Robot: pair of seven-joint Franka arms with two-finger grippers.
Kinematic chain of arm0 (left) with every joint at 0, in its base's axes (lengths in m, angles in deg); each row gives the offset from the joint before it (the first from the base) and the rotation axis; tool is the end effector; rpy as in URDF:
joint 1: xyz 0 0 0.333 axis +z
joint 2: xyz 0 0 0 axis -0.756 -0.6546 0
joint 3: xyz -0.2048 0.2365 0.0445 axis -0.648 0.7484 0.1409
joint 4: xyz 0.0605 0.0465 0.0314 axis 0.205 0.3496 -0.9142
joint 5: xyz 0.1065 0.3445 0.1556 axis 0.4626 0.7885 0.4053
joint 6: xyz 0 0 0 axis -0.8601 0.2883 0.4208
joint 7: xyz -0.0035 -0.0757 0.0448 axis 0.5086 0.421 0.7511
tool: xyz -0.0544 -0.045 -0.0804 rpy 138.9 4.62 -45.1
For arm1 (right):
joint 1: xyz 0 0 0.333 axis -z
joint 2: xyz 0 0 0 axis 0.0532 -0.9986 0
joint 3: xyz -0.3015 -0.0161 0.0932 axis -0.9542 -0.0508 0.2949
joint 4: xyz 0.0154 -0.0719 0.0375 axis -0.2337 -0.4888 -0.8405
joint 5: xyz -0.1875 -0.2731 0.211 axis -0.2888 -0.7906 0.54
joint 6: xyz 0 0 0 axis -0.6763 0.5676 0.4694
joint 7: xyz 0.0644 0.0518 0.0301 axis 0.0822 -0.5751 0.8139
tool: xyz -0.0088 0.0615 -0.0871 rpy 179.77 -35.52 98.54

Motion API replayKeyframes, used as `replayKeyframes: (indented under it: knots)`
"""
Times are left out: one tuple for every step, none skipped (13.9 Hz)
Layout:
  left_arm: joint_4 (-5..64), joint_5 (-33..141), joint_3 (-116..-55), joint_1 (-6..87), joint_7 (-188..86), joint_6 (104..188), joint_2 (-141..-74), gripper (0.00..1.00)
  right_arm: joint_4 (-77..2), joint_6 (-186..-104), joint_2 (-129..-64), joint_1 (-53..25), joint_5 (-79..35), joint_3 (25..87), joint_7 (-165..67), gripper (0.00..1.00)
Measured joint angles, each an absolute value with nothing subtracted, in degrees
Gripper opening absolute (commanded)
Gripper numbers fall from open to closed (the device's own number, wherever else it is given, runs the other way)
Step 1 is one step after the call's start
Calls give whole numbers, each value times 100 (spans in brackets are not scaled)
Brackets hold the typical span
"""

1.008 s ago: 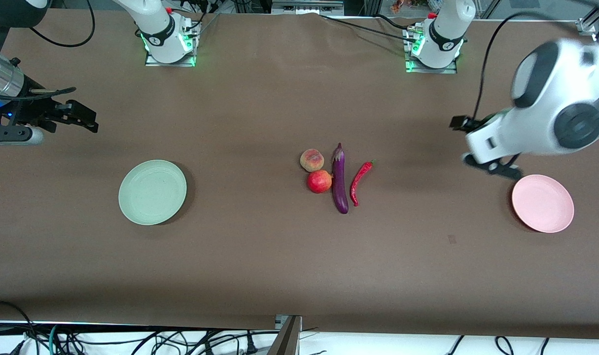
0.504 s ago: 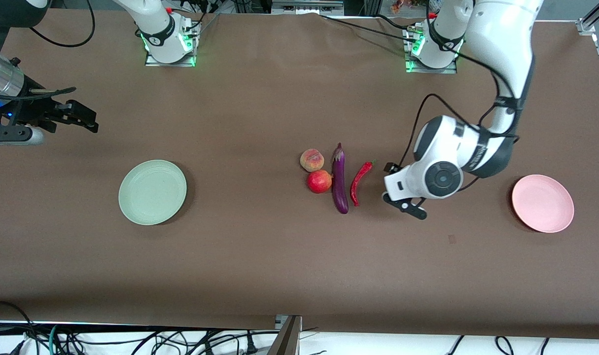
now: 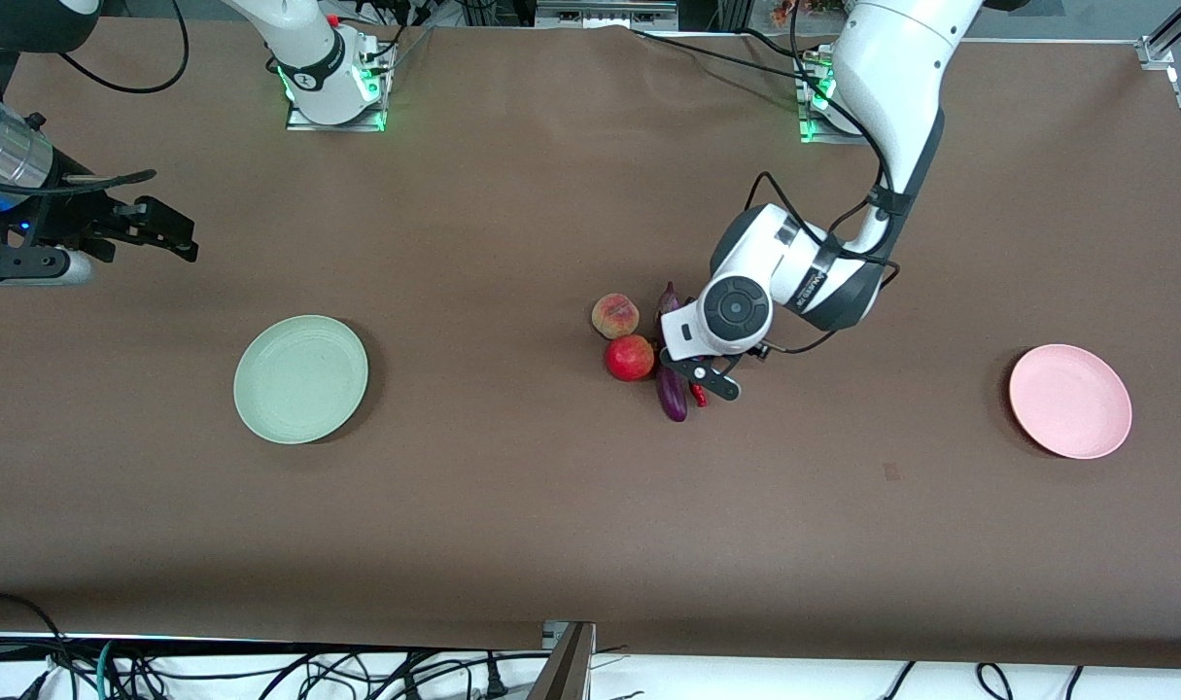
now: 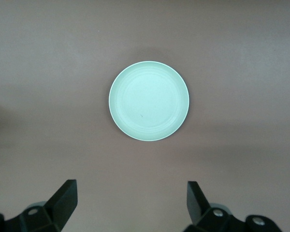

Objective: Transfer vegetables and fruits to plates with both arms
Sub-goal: 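Reach the left gripper down to the red chili and grasp it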

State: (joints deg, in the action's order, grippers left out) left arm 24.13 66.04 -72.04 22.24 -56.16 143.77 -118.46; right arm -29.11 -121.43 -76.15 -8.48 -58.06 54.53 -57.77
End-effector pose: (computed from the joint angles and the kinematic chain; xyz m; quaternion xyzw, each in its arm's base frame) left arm 0.5640 -0.3350 0.2259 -0.9532 0.2694 0.1316 0.0393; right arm 0.5713 0.0483 0.5890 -0.9998 -0.0076 0.0185 0.0040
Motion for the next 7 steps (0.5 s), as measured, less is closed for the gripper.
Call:
replayKeyframes:
  knots:
    - [2527,6768,-7202,2202,-5584,14599,-11896,100,-2911,-12148,-7615,-848,-5806,5453,-5777,100]
    - [2619,6852,-7201,2199,-5571,14753,-11948,100,-2911,-12150,-7615,-848,-5806,5453,-5777,100]
    - [2680,6885,-7200,2198,-5570,14830,-11994,100,-2911,-12151,-7615,-848,-5806,5453,-5777,100]
    - [2711,6907,-7200,2194,-5570,14851,-12035,100,-2910,-12153,-7615,-848,-5806,5453,-5777,100]
    - [2736,6917,-7200,2181,-5570,14866,-12074,81,-2910,-12154,-7615,-848,-5806,5453,-5777,100]
    - [2754,6922,-7200,2166,-5570,14882,-12102,47,-2910,-12155,-7615,-848,-5806,5453,-5777,100]
    - [2756,6924,-7200,2155,-5570,14896,-12113,12,-2910,-12156,-7615,-848,-5806,5453,-5777,100]
